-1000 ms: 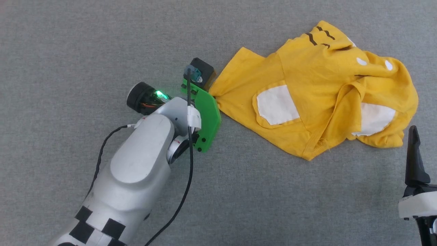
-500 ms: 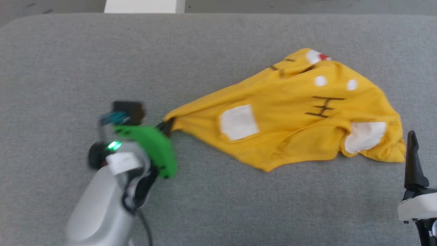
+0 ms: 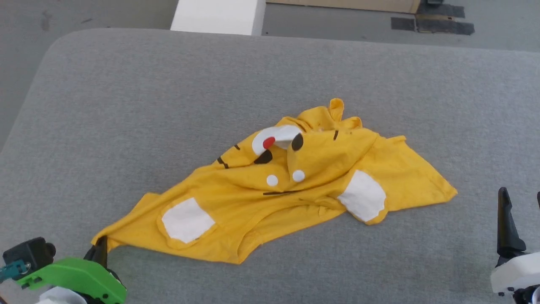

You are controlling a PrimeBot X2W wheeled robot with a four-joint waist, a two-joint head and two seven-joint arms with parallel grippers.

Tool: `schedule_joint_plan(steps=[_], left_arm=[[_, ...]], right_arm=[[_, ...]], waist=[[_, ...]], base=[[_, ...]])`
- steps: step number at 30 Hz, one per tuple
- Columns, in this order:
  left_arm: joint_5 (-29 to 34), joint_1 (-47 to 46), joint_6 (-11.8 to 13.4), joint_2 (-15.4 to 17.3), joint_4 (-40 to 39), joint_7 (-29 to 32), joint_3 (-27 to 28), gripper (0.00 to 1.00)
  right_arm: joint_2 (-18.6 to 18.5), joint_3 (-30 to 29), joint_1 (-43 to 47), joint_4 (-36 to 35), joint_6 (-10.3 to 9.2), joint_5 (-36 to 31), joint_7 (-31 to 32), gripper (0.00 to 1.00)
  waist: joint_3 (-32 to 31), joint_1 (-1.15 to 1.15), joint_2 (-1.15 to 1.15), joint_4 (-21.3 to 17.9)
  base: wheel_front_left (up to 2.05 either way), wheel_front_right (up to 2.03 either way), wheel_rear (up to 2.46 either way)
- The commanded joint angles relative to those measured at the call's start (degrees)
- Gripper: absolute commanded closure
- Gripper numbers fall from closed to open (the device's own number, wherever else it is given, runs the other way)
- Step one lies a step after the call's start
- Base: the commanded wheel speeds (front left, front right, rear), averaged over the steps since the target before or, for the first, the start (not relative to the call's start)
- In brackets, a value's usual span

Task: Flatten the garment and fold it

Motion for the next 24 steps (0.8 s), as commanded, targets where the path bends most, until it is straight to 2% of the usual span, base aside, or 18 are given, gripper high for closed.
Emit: schedule_joint_plan(steps=[1,6,12,17,21,24], left_arm=[[0.0,0.7,0.3,0.1,-1.0,-0.3,-0.2,1.0],[0.3,0.6,0.4,-0.8,-3.2,0.0,-2.0,1.0],[1.2,-1.3,0.5,-1.2,-5.2,0.3,-3.8,1.0],[1.5,-3.1,0.4,-1.5,-6.5,0.3,-4.8,1.0],[1.6,-4.3,0.1,-1.8,-7.0,0.5,-5.8,1.0],[1.8,-4.9,0.0,-1.9,-7.1,0.6,-6.3,1.0]], right_arm=[[0.0,0.0,0.5,0.1,-0.09,-0.3,0.5,0.0],[0.0,2.0,-0.8,0.2,-0.09,-0.6,4.5,0.0],[0.0,5.3,-5.9,0.1,-0.09,-4.1,15.9,0.0],[-3.0,7.4,-10.3,2.7,-0.09,-6.8,25.4,0.0],[-4.0,6.9,-12.6,5.1,-0.09,-6.2,30.8,0.0],[-5.0,6.4,-13.6,6.4,-0.09,-5.9,32.4,0.0]], waist=[[-1.2,0.0,0.0,1.5],[-1.6,0.0,0.0,2.5],[0.8,0.0,0.0,2.5],[3.6,0.0,0.0,2.8],[5.2,0.0,0.0,3.3],[5.9,0.0,0.0,3.7]], base=[[0.0,0.0,0.0],[0.0,0.0,0.0],[0.0,0.0,0.0],[0.0,0.0,0.0],[0.0,0.0,0.0],[0.0,0.0,0.0]])
